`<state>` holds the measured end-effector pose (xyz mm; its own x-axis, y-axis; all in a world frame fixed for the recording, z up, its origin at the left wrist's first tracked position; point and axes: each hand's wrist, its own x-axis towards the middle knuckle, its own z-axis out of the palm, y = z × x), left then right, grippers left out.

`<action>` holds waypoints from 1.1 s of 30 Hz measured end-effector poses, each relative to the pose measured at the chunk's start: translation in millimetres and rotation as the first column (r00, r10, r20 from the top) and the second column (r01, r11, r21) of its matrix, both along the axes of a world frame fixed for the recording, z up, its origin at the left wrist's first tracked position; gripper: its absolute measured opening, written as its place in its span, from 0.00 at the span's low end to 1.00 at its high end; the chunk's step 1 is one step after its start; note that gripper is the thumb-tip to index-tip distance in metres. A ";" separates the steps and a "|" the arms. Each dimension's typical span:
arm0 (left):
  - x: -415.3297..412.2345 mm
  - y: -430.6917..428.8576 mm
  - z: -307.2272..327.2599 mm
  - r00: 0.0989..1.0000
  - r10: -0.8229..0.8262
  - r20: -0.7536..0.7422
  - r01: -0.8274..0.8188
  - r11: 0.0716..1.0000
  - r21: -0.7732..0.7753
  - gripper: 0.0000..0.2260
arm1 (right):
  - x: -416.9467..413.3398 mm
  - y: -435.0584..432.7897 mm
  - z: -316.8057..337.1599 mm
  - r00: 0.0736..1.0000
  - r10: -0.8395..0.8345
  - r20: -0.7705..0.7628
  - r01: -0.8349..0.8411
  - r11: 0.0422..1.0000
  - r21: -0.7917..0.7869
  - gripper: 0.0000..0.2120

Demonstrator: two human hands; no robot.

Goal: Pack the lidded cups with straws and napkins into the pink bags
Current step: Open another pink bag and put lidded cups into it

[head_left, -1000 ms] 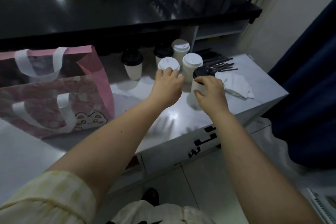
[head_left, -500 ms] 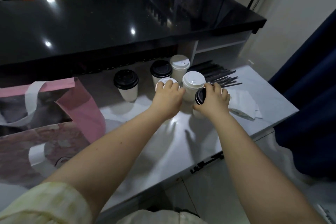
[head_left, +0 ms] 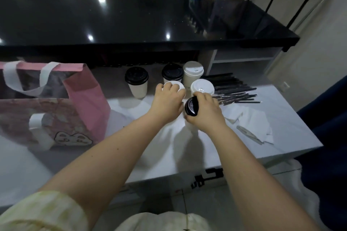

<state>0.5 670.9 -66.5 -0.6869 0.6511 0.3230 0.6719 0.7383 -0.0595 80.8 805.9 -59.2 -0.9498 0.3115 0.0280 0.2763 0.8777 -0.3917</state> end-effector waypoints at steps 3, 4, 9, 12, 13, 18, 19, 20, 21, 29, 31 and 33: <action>15.4 -16.4 -1.9 0.997 0.076 0.030 -0.077 0.996 0.035 0.13 | 6.0 -7.9 -3.2 0.995 0.097 0.013 -0.097 0.995 -0.004 0.37; 21.4 -23.7 -3.7 0.993 0.108 0.037 -0.110 0.993 0.037 0.13 | 8.2 -11.8 -4.7 0.991 0.131 0.015 -0.131 0.991 -0.005 0.37; 57.3 -68.1 -18.1 0.955 0.286 0.077 -0.290 0.955 0.062 0.14 | 17.8 -41.2 -10.0 0.953 0.301 -0.025 -0.302 0.952 -0.044 0.37; 84.1 -97.2 -26.7 0.926 0.370 0.073 -0.376 0.923 0.086 0.14 | 25.8 -66.6 -13.2 0.915 0.403 -0.034 -0.404 0.912 -0.073 0.37; 93.2 -107.0 -29.9 0.915 0.396 0.079 -0.403 0.910 0.098 0.14 | 29.0 -75.7 -14.9 0.900 0.434 -0.041 -0.436 0.896 -0.080 0.38; 134.5 -161.1 -33.7 0.839 0.534 0.106 -0.544 0.828 0.134 0.15 | 42.5 -121.2 -15.4 0.825 0.562 -0.055 -0.565 0.821 -0.088 0.38; 141.3 -173.3 -31.9 0.824 0.557 0.107 -0.567 0.813 0.133 0.16 | 45.2 -130.7 -14.5 0.808 0.586 -0.057 -0.589 0.803 -0.096 0.38; 147.4 -185.6 -29.9 0.810 0.577 0.105 -0.586 0.799 0.134 0.16 | 48.0 -140.6 -13.5 0.789 0.612 -0.062 -0.615 0.782 -0.102 0.38; 153.0 -198.4 -27.8 0.797 0.596 0.102 -0.604 0.784 0.140 0.16 | 50.8 -151.2 -12.2 0.767 0.638 -0.069 -0.641 0.760 -0.108 0.38; 176.4 -316.4 -6.5 0.726 0.685 0.062 -0.681 0.703 0.205 0.16 | 64.8 -251.2 -3.3 0.655 0.745 -0.128 -0.755 0.638 -0.149 0.40; 173.9 -350.1 1.1 0.721 0.690 0.066 -0.685 0.696 0.216 0.15 | 66.3 -280.9 1.6 0.643 0.750 -0.153 -0.765 0.624 -0.159 0.40; 168.5 -385.6 10.7 0.726 0.684 0.074 -0.680 0.698 0.223 0.15 | 65.6 -310.6 10.9 0.644 0.743 -0.182 -0.765 0.621 -0.168 0.39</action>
<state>169.0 285.3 -55.8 -0.9089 -0.0835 0.4087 -0.0203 0.9875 0.1565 146.4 495.3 -48.3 -0.8500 -0.5056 0.1476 -0.4891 0.6536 -0.5775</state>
